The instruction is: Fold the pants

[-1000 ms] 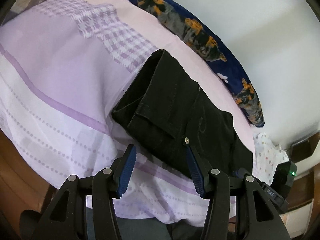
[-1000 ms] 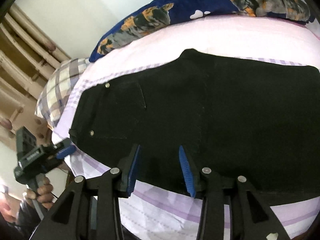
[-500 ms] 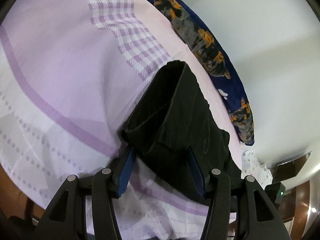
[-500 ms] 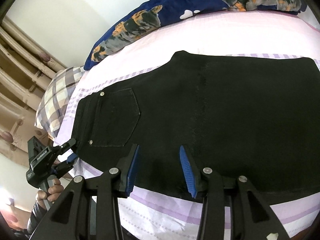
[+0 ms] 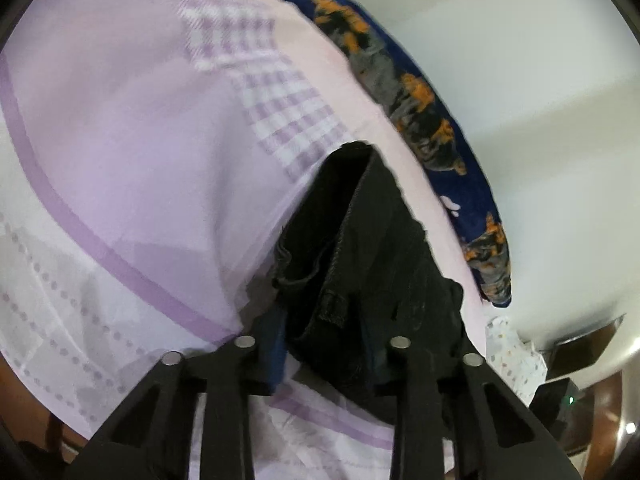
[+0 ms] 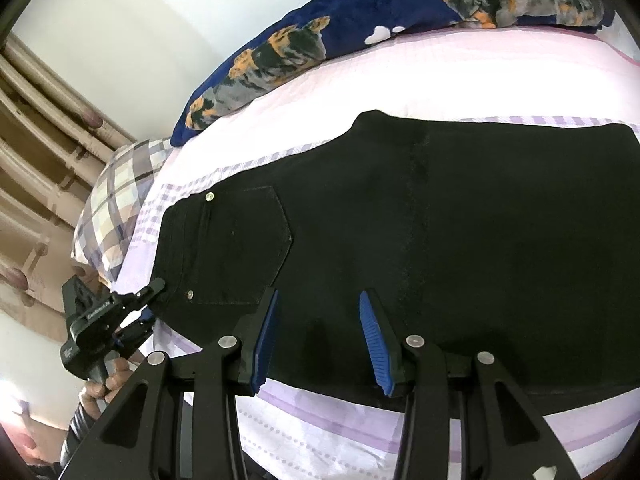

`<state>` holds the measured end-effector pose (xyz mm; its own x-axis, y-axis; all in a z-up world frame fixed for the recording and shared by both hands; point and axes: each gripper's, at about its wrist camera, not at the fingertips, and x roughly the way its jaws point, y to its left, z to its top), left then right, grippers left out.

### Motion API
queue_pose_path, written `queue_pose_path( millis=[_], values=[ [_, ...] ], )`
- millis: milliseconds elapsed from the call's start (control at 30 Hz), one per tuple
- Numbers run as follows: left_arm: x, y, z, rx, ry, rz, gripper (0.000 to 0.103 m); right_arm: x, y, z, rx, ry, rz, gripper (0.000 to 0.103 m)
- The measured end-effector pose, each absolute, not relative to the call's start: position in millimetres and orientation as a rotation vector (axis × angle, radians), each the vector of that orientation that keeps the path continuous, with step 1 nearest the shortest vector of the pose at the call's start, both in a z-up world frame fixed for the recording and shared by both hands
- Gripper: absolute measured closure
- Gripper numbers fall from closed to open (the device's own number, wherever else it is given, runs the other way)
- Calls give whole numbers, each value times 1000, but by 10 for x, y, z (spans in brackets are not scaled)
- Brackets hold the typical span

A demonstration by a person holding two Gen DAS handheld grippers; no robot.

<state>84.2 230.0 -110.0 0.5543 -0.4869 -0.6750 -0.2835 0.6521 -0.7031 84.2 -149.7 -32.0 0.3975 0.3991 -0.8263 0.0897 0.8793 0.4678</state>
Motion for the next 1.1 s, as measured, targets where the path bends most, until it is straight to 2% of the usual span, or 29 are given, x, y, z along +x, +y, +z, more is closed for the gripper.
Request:
queue_pose_path(
  millis=[333, 533, 767, 1000, 1100],
  values=[
    [1041, 1470, -3, -553, 837, -311, 82, 739, -2083, -43, 565, 1051, 106, 63],
    [1182, 424, 429, -368, 806, -543, 83, 578, -2640, 71, 629, 993, 6, 63],
    [1155, -813, 243, -197, 908, -768, 83, 334, -3155, 7, 706, 962, -85, 63],
    [1013, -1501, -313, -54, 1089, -844, 83, 205, -3402, -114, 749, 974, -122, 63],
    [964, -1599, -360, -8, 1093, -846, 82, 208, -3448, -155, 750, 986, -114, 63]
  ],
)
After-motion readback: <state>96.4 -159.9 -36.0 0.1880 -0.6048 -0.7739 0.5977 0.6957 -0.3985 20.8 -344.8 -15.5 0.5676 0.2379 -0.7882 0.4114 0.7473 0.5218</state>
